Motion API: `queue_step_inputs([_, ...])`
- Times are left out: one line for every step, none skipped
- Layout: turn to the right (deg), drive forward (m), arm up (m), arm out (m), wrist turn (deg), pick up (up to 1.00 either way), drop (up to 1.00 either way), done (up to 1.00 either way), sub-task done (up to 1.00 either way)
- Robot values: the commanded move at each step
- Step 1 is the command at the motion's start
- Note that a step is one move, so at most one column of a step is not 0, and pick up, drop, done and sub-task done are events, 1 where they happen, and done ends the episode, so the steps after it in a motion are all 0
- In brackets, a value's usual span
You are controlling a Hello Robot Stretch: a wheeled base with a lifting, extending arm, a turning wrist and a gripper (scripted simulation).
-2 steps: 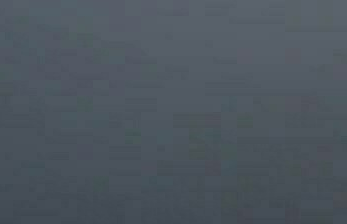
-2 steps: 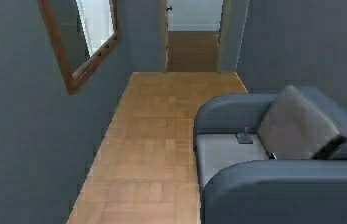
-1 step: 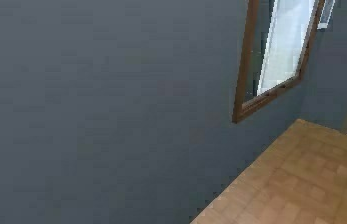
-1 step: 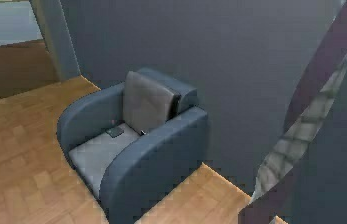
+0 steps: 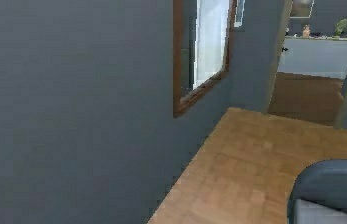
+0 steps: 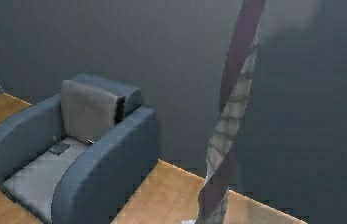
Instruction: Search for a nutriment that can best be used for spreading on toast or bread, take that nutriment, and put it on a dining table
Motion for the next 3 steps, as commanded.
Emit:
queue_step_inputs([0.0, 0.65, 0.0, 0.0, 0.0, 0.0, 0.0, 0.0, 0.0])
queue_step_inputs([27.0, 0.0, 0.0, 0.0, 0.0, 0.0, 0.0, 0.0, 0.0])
queue_step_inputs([0.0, 1.0, 0.0, 0.0, 0.0, 0.0, 0.0, 0.0, 0.0])
